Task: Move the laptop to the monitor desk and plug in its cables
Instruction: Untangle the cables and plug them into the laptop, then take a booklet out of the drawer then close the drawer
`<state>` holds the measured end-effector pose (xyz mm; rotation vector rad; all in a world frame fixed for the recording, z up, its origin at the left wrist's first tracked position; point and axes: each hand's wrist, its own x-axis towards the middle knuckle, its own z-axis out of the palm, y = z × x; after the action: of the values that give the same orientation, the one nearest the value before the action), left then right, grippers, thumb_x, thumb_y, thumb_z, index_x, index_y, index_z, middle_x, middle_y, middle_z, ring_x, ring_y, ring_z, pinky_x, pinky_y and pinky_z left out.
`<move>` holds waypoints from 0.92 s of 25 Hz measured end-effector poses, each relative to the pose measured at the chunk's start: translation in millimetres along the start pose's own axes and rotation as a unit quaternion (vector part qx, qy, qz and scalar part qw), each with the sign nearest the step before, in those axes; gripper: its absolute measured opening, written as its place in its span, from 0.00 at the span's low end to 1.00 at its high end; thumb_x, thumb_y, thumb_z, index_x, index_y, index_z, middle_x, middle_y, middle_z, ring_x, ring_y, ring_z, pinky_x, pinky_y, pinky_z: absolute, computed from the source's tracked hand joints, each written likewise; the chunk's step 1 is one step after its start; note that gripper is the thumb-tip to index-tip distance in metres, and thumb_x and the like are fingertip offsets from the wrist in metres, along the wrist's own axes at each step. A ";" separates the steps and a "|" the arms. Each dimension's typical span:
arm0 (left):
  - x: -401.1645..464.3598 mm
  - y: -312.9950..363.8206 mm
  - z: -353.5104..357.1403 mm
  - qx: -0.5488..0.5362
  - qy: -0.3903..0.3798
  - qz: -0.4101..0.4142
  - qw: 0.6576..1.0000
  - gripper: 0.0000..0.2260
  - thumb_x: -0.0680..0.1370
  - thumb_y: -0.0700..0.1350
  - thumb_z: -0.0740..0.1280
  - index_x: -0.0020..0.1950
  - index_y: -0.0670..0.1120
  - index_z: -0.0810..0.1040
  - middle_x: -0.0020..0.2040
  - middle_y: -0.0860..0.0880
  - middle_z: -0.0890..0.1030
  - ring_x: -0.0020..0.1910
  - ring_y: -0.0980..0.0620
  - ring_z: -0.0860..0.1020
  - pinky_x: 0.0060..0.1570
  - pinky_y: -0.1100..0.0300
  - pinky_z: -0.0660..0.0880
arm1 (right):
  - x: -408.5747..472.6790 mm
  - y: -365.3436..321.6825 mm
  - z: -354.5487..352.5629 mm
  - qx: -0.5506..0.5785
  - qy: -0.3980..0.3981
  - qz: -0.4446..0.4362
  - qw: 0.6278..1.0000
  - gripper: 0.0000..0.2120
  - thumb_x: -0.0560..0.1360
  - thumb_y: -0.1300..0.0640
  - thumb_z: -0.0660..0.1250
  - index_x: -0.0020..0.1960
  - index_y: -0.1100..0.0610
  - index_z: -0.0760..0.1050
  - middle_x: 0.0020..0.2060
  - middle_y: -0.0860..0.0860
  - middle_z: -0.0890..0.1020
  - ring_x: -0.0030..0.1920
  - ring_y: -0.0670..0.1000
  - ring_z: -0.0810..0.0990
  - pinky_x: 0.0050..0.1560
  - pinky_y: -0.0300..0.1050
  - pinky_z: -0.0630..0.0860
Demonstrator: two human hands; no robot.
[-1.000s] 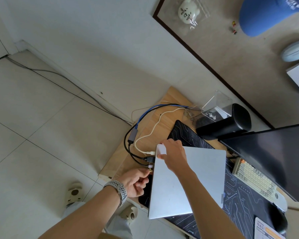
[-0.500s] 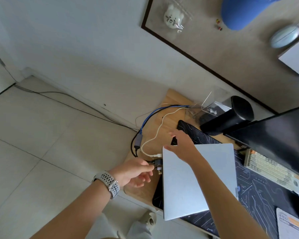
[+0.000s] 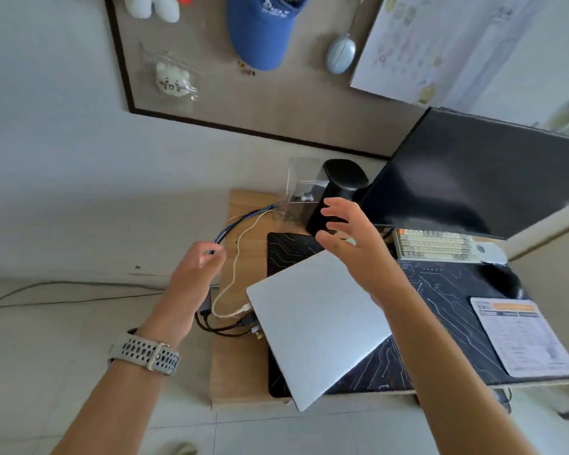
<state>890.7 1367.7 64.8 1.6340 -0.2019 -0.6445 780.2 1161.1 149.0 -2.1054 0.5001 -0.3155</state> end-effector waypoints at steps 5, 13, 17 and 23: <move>-20.1 25.7 86.2 0.007 -0.019 0.048 0.999 0.12 0.78 0.51 0.65 0.61 0.53 0.73 0.58 0.54 0.74 0.56 0.57 0.73 0.50 0.59 0.70 | -62.9 36.7 -111.8 0.036 0.123 -0.011 0.992 0.16 0.77 0.53 0.63 0.64 0.45 0.67 0.62 0.44 0.75 0.61 0.47 0.75 0.61 0.50 0.75; -108.0 47.9 287.2 -0.002 -0.079 0.096 0.992 0.08 0.76 0.48 0.68 0.54 0.56 0.76 0.58 0.47 0.76 0.57 0.49 0.76 0.51 0.54 0.72 | -216.7 124.1 -300.3 0.063 0.245 -0.012 0.967 0.16 0.76 0.46 0.64 0.62 0.46 0.70 0.59 0.46 0.78 0.59 0.52 0.78 0.61 0.56 0.75; -145.0 65.0 371.3 -0.029 -0.117 0.124 0.985 0.07 0.77 0.49 0.67 0.55 0.55 0.76 0.57 0.50 0.76 0.62 0.50 0.73 0.63 0.49 0.69 | -272.0 152.0 -366.0 0.074 0.273 -0.012 0.959 0.14 0.78 0.56 0.63 0.63 0.48 0.70 0.58 0.45 0.78 0.57 0.49 0.78 0.58 0.51 0.75; -150.5 54.8 432.7 -0.047 -0.102 0.102 0.988 0.06 0.78 0.45 0.66 0.54 0.53 0.78 0.51 0.52 0.78 0.59 0.49 0.75 0.61 0.50 0.72 | -304.6 198.3 -412.3 0.136 0.317 0.008 0.938 0.14 0.78 0.59 0.61 0.63 0.50 0.71 0.57 0.46 0.79 0.52 0.41 0.79 0.49 0.35 0.76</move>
<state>556.3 1060.0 144.9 1.4341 -0.4741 -0.6528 298.0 902.1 197.6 -1.6983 0.7939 -1.0114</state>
